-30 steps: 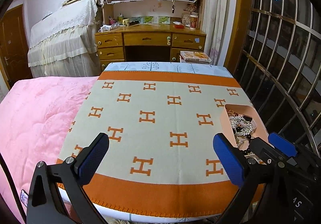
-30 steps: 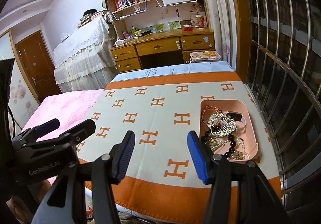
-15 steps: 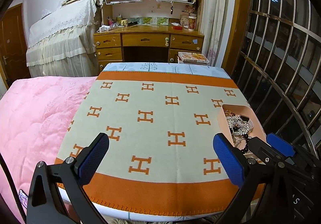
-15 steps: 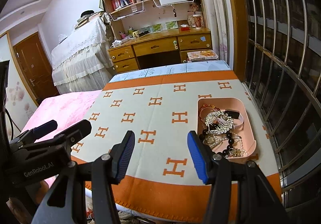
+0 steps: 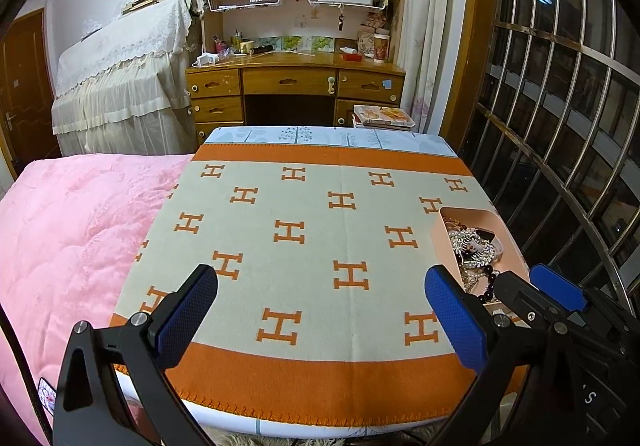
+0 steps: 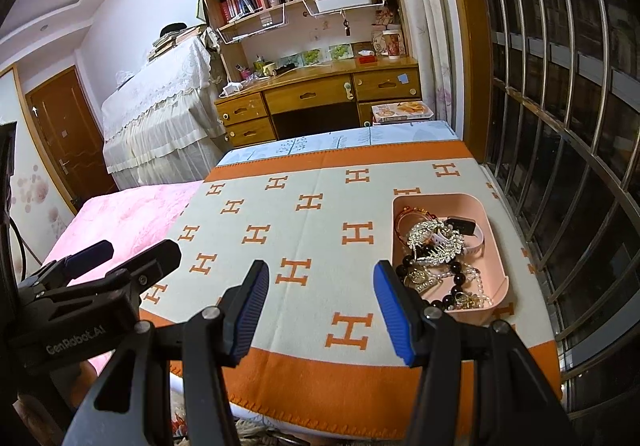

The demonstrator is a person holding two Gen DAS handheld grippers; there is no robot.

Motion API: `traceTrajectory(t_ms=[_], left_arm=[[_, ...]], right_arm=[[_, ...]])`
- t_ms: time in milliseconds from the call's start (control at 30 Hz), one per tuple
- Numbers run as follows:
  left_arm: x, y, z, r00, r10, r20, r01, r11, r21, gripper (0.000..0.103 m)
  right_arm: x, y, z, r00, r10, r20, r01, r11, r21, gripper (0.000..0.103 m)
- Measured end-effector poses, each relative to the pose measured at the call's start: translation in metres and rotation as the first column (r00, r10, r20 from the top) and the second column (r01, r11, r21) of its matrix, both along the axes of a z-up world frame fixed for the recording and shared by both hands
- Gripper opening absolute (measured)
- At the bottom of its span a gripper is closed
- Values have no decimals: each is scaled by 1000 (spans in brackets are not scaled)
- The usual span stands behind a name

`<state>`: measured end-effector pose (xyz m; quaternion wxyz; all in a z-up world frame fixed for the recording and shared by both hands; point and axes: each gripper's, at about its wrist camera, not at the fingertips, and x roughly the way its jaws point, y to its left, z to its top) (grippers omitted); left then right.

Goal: Organize jewelry

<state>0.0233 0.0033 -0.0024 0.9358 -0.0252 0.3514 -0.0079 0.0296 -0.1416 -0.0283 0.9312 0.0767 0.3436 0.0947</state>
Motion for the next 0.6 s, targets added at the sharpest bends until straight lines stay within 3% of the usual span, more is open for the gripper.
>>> traceTrajectory(t_ms=[600], left_arm=[[-3,-2,2,1000,-18,0,18,1000,-11,102]], right_arm=[[-2,1,0,1000,-6,-12,6,1000,-4,55]])
